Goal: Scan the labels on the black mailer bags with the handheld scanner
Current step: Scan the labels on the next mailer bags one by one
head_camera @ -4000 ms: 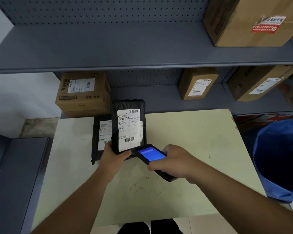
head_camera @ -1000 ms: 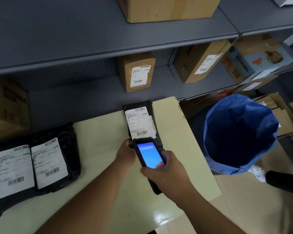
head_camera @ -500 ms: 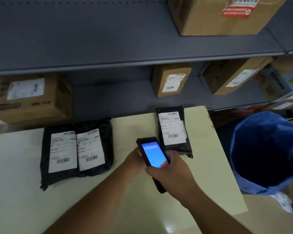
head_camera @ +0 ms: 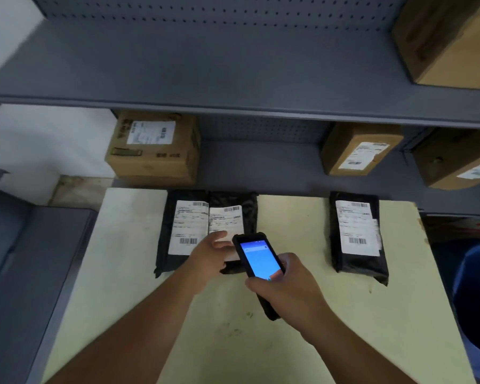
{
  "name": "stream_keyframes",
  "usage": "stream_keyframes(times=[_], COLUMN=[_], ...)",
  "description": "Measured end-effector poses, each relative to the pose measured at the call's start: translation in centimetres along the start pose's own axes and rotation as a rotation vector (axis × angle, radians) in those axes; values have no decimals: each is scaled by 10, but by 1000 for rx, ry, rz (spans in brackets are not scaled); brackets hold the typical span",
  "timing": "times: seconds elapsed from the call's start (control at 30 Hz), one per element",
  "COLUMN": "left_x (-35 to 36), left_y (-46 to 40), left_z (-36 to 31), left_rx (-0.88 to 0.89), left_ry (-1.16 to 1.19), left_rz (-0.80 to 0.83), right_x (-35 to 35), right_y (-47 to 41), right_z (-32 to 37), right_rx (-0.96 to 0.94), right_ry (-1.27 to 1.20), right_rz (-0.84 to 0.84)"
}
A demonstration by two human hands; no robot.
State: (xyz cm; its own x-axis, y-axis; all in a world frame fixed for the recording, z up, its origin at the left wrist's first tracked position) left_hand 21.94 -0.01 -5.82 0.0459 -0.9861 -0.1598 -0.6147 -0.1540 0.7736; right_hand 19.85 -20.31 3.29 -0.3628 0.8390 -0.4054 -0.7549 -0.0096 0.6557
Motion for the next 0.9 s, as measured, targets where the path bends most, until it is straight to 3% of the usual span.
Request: stream_keyframes(times=[0.3, 0.63, 0.9], left_x=[-76, -160, -150], left_y=[-6, -16, -33], left_z=[18, 35, 58], left_rx=[-1, -15, -124], left_ry=[72, -78, -171], left_rz=[-73, -389, -353], right_x=[45, 76, 84], right_y=[-4, -11, -15], right_z=[20, 33, 30], right_rx=[8, 16, 44], right_ry=[53, 50, 84], right_rz=[45, 73, 57])
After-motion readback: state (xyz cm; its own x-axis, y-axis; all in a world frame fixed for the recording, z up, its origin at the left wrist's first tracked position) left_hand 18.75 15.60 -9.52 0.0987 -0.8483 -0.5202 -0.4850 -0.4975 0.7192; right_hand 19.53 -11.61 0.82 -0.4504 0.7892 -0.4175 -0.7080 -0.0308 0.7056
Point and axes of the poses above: each hand's wrist, its own y-axis away from the middle knuckle, its own x-axis out of the palm, z = x × y, the point moved 8 cm from there along -y, towards the middle knuckle, and after that the axes turned 3 degrees about -y, right-handed, at the moved point
